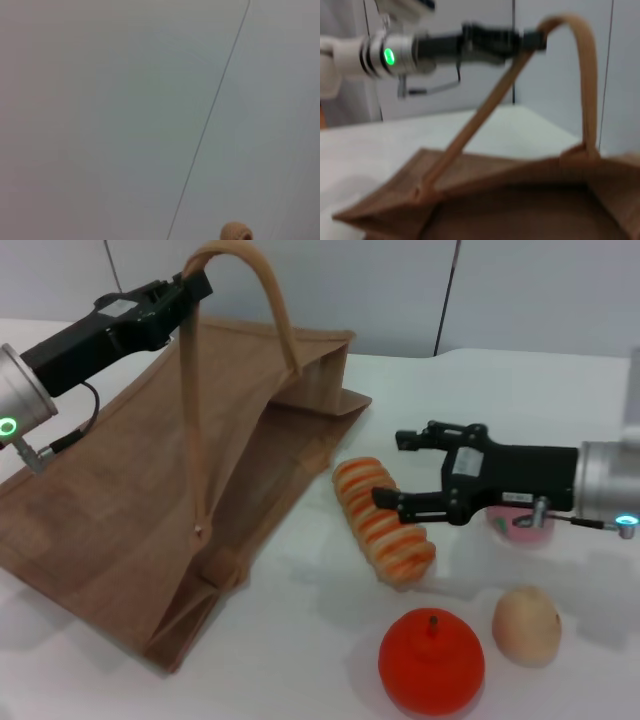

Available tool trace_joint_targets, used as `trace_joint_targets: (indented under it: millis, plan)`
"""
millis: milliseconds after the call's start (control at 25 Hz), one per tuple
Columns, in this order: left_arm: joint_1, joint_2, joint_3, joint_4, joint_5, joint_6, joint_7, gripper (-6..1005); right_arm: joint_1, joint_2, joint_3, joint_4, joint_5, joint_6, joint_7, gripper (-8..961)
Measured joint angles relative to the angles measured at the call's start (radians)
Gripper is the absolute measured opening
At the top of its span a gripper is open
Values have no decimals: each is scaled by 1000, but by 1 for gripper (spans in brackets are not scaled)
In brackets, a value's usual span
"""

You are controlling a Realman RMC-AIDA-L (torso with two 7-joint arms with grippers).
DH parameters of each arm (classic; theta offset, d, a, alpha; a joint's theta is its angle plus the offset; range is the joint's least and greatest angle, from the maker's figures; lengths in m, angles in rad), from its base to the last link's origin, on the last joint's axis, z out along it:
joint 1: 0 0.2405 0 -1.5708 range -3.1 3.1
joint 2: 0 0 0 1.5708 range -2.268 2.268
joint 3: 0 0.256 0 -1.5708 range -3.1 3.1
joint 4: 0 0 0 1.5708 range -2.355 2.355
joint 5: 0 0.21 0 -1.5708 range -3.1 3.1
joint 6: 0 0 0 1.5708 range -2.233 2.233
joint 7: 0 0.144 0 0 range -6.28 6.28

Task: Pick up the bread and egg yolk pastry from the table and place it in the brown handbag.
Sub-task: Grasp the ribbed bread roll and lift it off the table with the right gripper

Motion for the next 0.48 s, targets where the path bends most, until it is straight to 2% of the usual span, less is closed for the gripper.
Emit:
trace_joint_targets:
  millis: [320, 480]
  plan:
    - [1, -1, 0, -1, -8, -5, 8, 116, 98, 13, -91, 120, -1, 227, 21, 770]
    - [0, -3, 0, -2, -9, -6, 11, 116, 157, 12, -109, 203, -1, 329, 32, 768]
